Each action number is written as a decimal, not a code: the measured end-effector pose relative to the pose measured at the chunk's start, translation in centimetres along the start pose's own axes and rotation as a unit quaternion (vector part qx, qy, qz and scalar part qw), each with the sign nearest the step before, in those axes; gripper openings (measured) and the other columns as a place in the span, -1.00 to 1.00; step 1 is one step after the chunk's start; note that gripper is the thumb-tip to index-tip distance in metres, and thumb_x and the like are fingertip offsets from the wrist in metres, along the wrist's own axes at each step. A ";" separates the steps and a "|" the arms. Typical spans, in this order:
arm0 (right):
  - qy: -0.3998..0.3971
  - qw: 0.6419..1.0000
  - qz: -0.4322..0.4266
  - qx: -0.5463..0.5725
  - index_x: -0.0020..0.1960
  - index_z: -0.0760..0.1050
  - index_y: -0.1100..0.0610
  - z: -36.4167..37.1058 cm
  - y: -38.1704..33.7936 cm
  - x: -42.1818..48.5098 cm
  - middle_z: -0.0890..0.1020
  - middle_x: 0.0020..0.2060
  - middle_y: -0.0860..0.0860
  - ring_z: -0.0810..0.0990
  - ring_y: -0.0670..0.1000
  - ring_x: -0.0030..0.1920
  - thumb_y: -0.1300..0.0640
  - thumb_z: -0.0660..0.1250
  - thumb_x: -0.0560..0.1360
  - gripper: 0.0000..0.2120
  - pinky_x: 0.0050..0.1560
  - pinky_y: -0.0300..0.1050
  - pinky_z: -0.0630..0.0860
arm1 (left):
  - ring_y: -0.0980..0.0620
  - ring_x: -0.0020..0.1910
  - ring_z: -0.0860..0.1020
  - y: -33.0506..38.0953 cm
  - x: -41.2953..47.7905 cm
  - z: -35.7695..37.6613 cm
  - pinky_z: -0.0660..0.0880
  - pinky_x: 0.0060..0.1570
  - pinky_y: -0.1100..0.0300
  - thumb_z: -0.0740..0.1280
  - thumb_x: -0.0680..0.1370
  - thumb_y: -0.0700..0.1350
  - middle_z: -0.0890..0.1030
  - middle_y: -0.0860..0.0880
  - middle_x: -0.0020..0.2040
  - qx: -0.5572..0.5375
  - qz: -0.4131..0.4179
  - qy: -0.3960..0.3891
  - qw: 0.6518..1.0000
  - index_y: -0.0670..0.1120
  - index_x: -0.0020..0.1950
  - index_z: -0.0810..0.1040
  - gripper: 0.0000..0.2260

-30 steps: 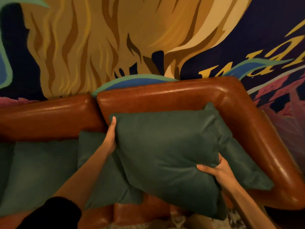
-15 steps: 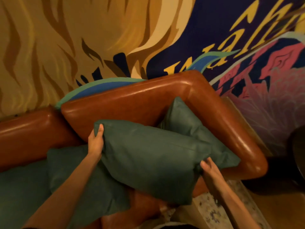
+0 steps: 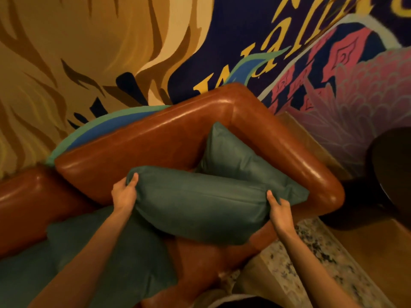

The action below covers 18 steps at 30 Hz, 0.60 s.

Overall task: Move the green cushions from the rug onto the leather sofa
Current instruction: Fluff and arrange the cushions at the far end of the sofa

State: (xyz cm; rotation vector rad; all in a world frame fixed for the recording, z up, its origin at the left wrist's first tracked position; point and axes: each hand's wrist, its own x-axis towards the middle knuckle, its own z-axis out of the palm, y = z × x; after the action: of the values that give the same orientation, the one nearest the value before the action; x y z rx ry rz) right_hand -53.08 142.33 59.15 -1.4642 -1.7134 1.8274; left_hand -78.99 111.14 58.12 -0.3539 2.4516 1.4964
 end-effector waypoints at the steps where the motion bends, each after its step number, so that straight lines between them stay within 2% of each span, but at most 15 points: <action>1: 0.001 0.999 -0.013 -0.029 0.12 0.58 0.15 0.1 0.1 -0.1 0.65 0.06 0.04 0.59 0.08 0.14 0.01 0.22 0.61 -0.74 0.24 0.07 0.48 | -0.17 0.17 0.55 0.2 -0.2 0.2 0.44 0.21 0.00 0.30 0.57 0.02 0.63 -0.20 0.14 0.024 0.007 0.006 1.000 -0.18 0.19 0.60 -0.67; 6: 0.016 0.987 -0.034 -0.154 -0.03 0.61 0.22 -1.5 1.8 0.3 0.67 -0.06 0.11 0.61 0.15 0.03 -0.05 0.21 0.60 -0.64 -0.05 -0.06 0.43 | -0.24 0.21 0.51 1.8 -0.8 1.4 0.38 0.23 -0.03 0.18 0.62 0.07 0.60 -0.26 0.16 0.117 0.046 -0.022 0.992 -0.21 0.22 0.57 -0.60; 10: 0.043 0.983 -0.036 -0.173 -0.02 0.63 0.22 -3.3 3.4 0.8 0.69 -0.04 0.12 0.63 0.12 0.04 -0.04 0.25 0.59 -0.66 0.00 -0.05 0.49 | -0.19 0.20 0.52 2.3 -0.2 3.2 0.39 0.19 0.03 0.21 0.61 0.07 0.60 -0.20 0.17 0.102 0.024 -0.083 0.991 -0.19 0.24 0.56 -0.61; 13: 0.044 0.983 0.008 -0.180 -0.06 0.64 0.13 -4.5 6.0 1.3 0.71 -0.10 0.07 0.68 0.09 -0.04 -0.07 0.30 0.55 -0.71 0.00 0.06 0.60 | -0.18 0.18 0.55 1.5 0.7 5.3 0.42 0.20 0.01 0.23 0.59 0.09 0.61 -0.20 0.17 0.095 -0.009 -0.139 0.986 -0.18 0.23 0.57 -0.61; 15: 0.013 0.978 0.063 -0.199 -0.06 0.64 0.11 -4.9 8.7 1.4 0.72 -0.12 0.08 0.69 0.10 -0.09 -0.09 0.30 0.54 -0.72 -0.03 0.15 0.62 | -0.19 0.20 0.54 0.5 1.0 6.5 0.41 0.20 0.02 0.24 0.60 0.05 0.60 -0.20 0.18 0.114 -0.026 -0.156 0.981 -0.20 0.24 0.56 -0.62; 18: -0.049 0.976 0.123 -0.174 -0.04 0.63 0.07 -4.7 12.0 1.3 0.73 -0.11 0.05 0.69 0.06 -0.07 -0.05 0.32 0.54 -0.79 0.05 0.16 0.59 | -0.20 0.24 0.51 -0.3 1.5 7.4 0.39 0.24 0.03 0.25 0.60 0.02 0.58 -0.19 0.23 0.140 -0.055 -0.175 0.973 -0.21 0.28 0.53 -0.62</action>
State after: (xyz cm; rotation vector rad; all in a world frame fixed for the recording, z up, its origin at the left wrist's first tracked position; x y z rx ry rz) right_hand -44.81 142.75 49.18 -1.8212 -2.0656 1.8083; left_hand -79.63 117.50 54.06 -0.1507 2.2727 1.0459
